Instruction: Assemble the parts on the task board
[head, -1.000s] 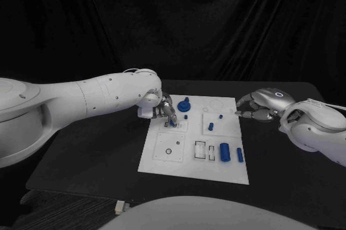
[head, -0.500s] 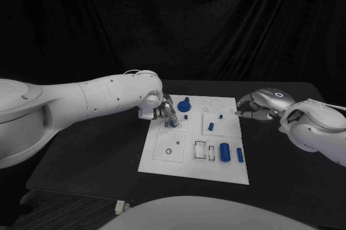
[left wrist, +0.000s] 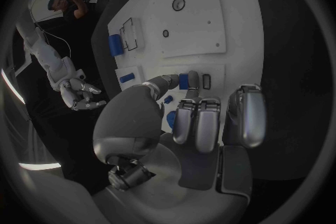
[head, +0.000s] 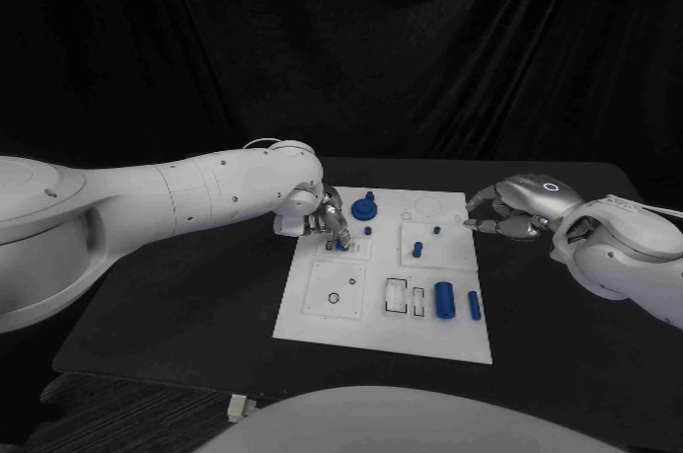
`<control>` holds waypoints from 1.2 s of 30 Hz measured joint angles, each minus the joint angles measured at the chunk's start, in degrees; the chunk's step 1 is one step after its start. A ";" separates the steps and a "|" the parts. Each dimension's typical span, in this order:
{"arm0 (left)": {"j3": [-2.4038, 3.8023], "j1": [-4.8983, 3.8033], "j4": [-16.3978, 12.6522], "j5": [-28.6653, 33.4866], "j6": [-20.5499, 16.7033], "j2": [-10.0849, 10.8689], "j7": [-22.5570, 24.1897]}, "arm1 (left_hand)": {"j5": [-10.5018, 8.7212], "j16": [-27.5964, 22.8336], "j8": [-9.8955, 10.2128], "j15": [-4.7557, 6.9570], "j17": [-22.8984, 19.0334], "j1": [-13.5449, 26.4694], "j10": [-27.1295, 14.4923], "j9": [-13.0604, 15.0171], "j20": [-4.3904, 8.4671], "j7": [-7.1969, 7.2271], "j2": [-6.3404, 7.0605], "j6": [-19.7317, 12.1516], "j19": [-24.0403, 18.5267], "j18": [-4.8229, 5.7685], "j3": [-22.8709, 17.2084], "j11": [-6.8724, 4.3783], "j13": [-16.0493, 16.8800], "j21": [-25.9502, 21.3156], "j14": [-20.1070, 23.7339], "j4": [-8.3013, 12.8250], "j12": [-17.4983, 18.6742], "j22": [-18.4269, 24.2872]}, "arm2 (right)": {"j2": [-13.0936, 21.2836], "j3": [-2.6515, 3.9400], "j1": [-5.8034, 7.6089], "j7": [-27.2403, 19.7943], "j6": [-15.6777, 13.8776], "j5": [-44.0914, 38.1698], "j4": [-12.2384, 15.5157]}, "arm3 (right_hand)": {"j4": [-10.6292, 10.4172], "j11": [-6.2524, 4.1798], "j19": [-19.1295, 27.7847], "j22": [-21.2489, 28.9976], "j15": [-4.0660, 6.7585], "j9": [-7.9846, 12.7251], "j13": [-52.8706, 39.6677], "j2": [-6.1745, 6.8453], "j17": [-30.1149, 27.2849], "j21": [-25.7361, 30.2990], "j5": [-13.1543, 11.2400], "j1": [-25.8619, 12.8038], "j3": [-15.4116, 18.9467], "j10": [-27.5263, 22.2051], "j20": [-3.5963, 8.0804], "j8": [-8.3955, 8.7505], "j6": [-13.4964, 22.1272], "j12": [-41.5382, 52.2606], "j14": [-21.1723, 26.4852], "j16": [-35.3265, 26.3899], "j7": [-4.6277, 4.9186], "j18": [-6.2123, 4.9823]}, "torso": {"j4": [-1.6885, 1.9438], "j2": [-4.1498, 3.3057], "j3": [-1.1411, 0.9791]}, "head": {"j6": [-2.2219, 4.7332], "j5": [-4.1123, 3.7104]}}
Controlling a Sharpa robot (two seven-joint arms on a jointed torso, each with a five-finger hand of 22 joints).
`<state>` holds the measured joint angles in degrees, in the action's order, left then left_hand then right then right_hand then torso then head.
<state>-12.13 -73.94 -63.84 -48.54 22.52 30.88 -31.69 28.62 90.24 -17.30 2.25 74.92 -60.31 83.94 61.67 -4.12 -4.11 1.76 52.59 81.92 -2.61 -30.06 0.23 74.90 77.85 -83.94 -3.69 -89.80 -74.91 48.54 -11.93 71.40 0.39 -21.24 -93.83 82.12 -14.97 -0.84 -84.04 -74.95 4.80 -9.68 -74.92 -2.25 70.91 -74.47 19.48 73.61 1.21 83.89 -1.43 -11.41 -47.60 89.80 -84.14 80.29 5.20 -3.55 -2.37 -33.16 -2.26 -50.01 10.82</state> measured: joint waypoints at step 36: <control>0.11 0.22 0.60 -0.64 -0.45 -0.64 0.22 | -0.27 0.00 -0.01 0.00 -0.01 0.38 0.00 -0.13 0.00 -0.47 0.10 0.10 0.00 0.00 -1.57 0.00 0.00 -0.23 0.00 1.57 0.00 0.00 | -0.15 0.00 -0.05 0.00 0.49 0.91 -0.17 | 0.25 0.00 0.00 0.02 0.00 0.08 0.01 -0.02 -0.33 0.48 0.23 0.02 -0.05 0.00 0.00 0.00 -0.21 0.00 0.00 0.01 0.21 0.00 | 0.01 0.00 0.01 | 0.00 0.18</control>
<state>-12.01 -73.72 -63.23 -49.18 22.07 30.24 -31.47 28.35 90.24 -17.30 2.25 74.91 -59.93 83.94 61.53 -4.12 -4.58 1.87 52.70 81.92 -2.61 -31.63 0.23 74.90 77.62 -83.94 -2.12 -89.80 -74.90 48.39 -11.93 71.35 0.39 -20.75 -92.92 81.96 -14.72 -0.84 -84.04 -74.92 4.80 -9.60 -74.91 -2.27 70.58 -74.00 19.72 73.63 1.16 83.89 -1.43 -11.41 -47.81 89.80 -84.14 80.31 5.41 -3.55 -2.36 -33.16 -2.26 -50.01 11.00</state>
